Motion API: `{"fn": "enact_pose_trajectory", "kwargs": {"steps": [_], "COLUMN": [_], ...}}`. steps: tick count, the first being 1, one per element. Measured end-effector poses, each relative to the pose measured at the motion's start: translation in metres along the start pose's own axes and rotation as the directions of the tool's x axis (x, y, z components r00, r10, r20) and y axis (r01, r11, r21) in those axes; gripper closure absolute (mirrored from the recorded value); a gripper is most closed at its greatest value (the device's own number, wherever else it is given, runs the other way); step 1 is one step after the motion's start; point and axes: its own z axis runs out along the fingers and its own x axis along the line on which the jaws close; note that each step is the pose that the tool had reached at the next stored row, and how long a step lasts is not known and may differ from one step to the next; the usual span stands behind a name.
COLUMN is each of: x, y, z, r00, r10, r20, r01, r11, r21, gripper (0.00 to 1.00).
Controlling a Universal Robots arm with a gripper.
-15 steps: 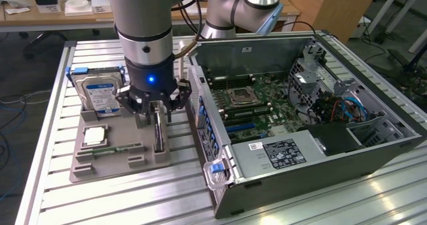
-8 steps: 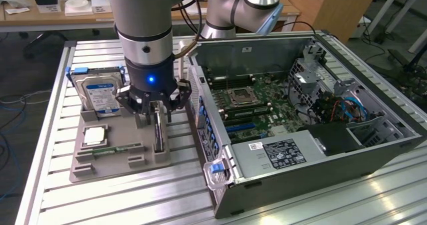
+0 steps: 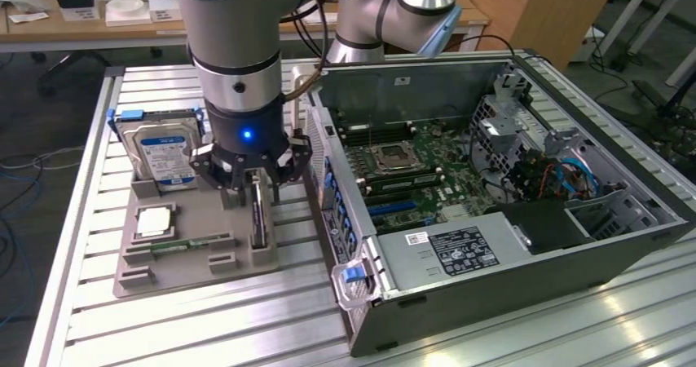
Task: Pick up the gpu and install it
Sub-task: 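Pick up the gpu and move the gpu toward the slot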
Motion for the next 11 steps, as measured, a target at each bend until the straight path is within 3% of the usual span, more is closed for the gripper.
{"fn": "enact_pose_trajectory", "kwargs": {"steps": [11], "x": [0.0016], "y": [0.0011], "z": [0.0056], "r00": [1.0000], "r10": [0.000], "r20": [-0.0001], "r01": [0.000], "r11": [1.0000], "r21": [-0.0012], "gripper": [0.51]}}
